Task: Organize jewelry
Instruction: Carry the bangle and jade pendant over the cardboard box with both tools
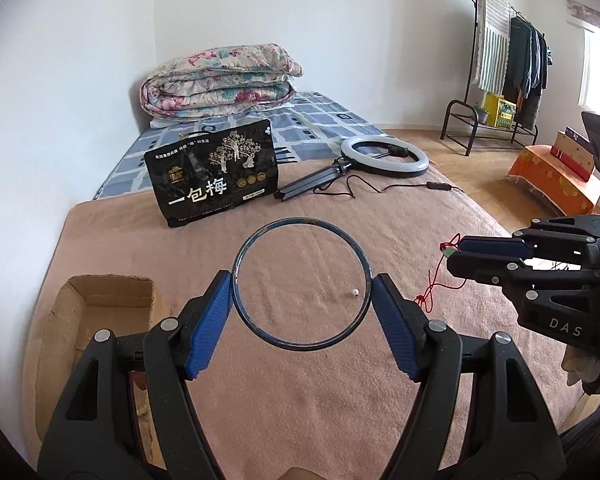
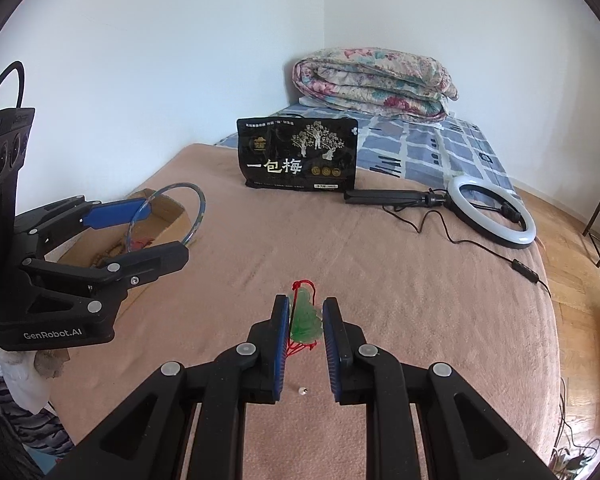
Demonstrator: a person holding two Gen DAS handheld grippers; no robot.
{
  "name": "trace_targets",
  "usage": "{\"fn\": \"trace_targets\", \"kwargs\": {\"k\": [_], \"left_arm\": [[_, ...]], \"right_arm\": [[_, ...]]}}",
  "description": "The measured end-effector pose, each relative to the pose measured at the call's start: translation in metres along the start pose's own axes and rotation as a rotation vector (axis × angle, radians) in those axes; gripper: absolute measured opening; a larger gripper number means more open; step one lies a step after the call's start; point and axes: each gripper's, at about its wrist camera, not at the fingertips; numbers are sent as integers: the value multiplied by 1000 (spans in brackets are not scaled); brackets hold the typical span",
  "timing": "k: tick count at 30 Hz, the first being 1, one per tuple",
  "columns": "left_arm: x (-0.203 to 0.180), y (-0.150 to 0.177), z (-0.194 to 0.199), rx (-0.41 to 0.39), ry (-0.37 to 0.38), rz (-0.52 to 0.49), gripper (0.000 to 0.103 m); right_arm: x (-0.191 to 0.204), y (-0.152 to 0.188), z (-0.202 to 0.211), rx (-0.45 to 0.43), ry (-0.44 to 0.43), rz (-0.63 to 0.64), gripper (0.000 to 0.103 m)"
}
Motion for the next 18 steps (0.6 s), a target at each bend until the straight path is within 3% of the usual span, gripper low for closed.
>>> {"fn": "trace_targets", "kwargs": {"k": [18], "left_arm": [[79,44,64,-8,-104,100,73]], "right_arm": [[87,-15,4,-22,-93,85,16]]}}
Point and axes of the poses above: each gripper's, at about its wrist camera, not at the fingertips, and z roughly against the way its jaws point, x to its left, y to its underside, and after that the axes turned 11 degrees about -z, right-handed
